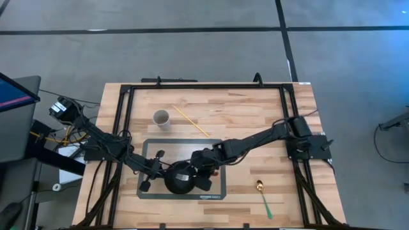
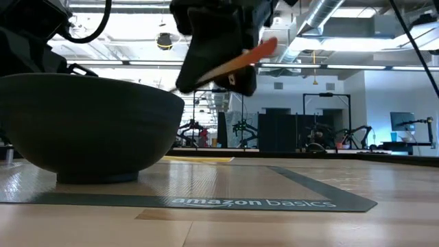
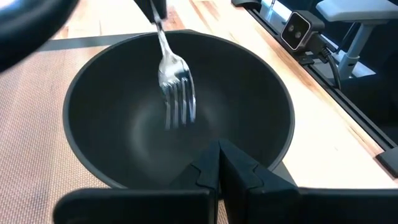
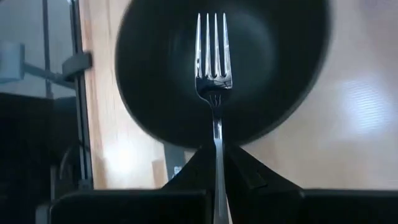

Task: Pick & Place Utensil
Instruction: Put the orange fork into the black bowl on the mat

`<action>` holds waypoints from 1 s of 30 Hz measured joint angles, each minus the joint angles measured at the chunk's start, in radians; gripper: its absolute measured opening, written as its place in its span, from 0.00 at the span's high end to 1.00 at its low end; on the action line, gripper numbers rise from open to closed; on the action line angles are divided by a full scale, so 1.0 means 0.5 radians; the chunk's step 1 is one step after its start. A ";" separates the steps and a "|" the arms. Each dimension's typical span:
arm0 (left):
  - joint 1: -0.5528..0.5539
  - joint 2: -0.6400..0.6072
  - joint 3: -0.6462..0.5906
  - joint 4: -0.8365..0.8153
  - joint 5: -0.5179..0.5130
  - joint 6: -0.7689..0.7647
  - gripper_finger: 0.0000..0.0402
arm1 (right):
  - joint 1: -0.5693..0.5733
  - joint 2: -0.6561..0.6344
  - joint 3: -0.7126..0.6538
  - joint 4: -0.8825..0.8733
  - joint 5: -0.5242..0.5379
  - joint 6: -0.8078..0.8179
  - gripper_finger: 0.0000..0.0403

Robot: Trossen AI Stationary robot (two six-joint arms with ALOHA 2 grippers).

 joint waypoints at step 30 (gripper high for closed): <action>0.000 0.001 0.001 -0.008 0.001 0.000 0.99 | -0.084 0.152 0.001 0.347 -0.106 -0.109 0.87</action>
